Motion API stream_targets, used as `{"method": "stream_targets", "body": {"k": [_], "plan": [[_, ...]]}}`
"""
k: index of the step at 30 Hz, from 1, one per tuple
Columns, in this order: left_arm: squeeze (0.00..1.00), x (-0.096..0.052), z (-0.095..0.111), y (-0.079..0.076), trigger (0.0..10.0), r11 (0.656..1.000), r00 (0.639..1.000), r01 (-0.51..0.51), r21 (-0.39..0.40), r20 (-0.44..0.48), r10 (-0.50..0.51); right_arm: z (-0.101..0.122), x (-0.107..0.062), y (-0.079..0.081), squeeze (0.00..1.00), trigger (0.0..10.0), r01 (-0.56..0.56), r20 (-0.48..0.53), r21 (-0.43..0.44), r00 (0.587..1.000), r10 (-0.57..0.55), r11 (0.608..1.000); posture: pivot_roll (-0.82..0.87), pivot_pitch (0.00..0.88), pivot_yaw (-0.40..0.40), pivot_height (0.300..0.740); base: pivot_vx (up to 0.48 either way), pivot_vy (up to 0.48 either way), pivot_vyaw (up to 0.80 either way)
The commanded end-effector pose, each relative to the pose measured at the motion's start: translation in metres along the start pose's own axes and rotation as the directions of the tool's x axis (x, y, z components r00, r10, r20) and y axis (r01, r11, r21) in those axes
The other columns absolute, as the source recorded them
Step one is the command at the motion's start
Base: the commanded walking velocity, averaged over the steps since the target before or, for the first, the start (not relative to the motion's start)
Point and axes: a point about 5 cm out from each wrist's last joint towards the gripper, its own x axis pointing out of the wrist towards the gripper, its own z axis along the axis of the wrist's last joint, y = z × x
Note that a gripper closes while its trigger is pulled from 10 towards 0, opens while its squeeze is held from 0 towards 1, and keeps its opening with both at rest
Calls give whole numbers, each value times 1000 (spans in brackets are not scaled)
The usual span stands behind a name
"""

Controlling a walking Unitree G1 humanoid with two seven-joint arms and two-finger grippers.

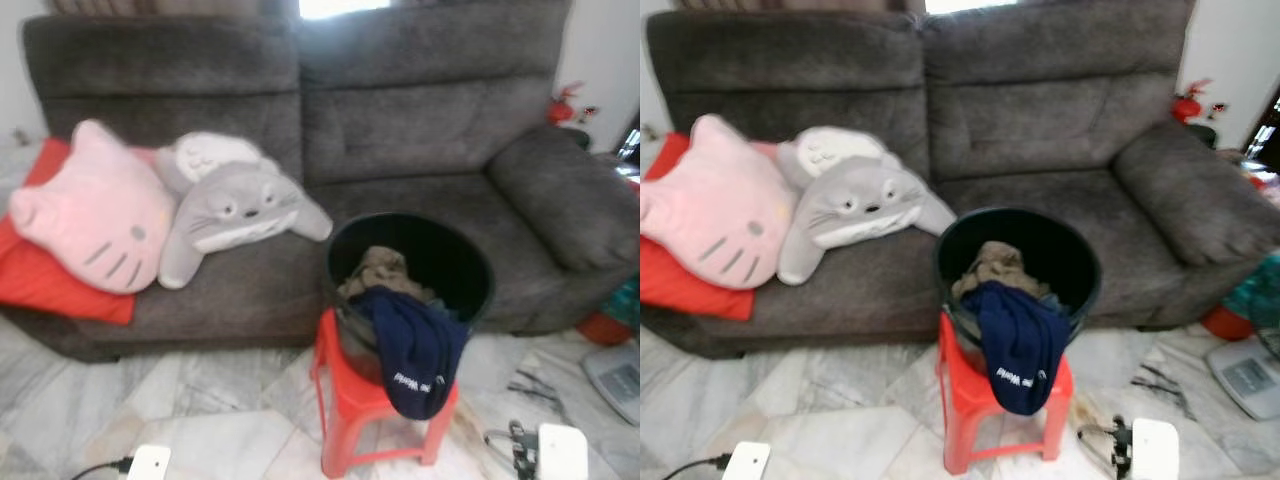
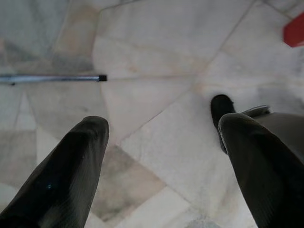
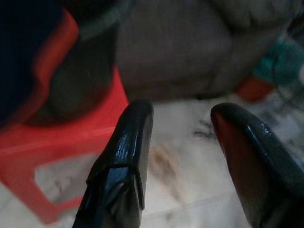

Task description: Hang hanger

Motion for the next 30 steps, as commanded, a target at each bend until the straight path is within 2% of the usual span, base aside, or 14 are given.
{"method": "stream_targets", "body": {"k": [1,7,9,10,14,19,22,23,24,25,26,27,30], "plan": [[0,0,1,0,10000,1000,1000,-2,21,-2,2,19,5,-4,0,10000,5,84,-14,996,-4,1000,-231,0,14,740,0,0,0],[0,0,1,0,10000,1000,1000,-1,26,-2,1,34,-11,-14,0,10000,23,170,-39,985,-16,999,-243,0,15,740,0,0,0],[0,1,2,0,10000,1000,1000,0,29,-1,0,49,-14,-18,0,10000,31,179,-42,984,-23,999,-253,0,19,740,0,0,0],[0,1,3,-1,10000,1000,1000,1,30,1,-1,60,-10,-18,0,10000,19,193,-43,981,-10,999,-255,0,19,740,0,0,0],[0,1,4,-1,10000,1000,1000,1,29,4,-1,76,2,-17,0,10000,-24,236,-28,971,30,999,-257,0,18,740,0,0,0],[0,1,6,0,10000,1000,1000,-4,21,8,4,100,14,-5,0,10000,-217,274,-51,936,223,975,-245,0,14,740,0,0,0],[0,1,6,0,10000,1000,1000,-6,17,9,6,103,15,-3,0,10000,-260,247,-66,931,268,963,-245,0,14,740,0,0,0],[0,1,6,0,10000,1000,1000,-7,17,8,7,103,17,1,0,10000,-306,240,-60,920,311,950,-244,0,16,740,0,0,0],[0,1,6,0,10000,1000,1000,-7,17,8,7,104,17,2,427,10000,-325,239,-55,914,328,944,-244,0,16,740,0,0,0],[0,1,6,0,10000,1000,1000,-8,18,8,7,104,17,3,427,10000,-335,238,-52,911,338,941,-244,0,16,740,0,0,0],[0,1,6,0,10000,1000,1000,-8,18,8,8,104,16,5,831,10000,-347,238,-41,907,347,937,-241,0,18,740,0,0,0],[0,1,7,1,10000,1000,1000,-9,19,8,9,105,13,7,1000,10000,-376,239,-21,898,370,926,-243,0,21,740,0,0,0],[0,1,7,1,10000,1000,1000,-10,20,9,10,101,9,8,1000,10000,-405,220,-15,890,398,914,-245,0,23,740,0,0,0]]}}
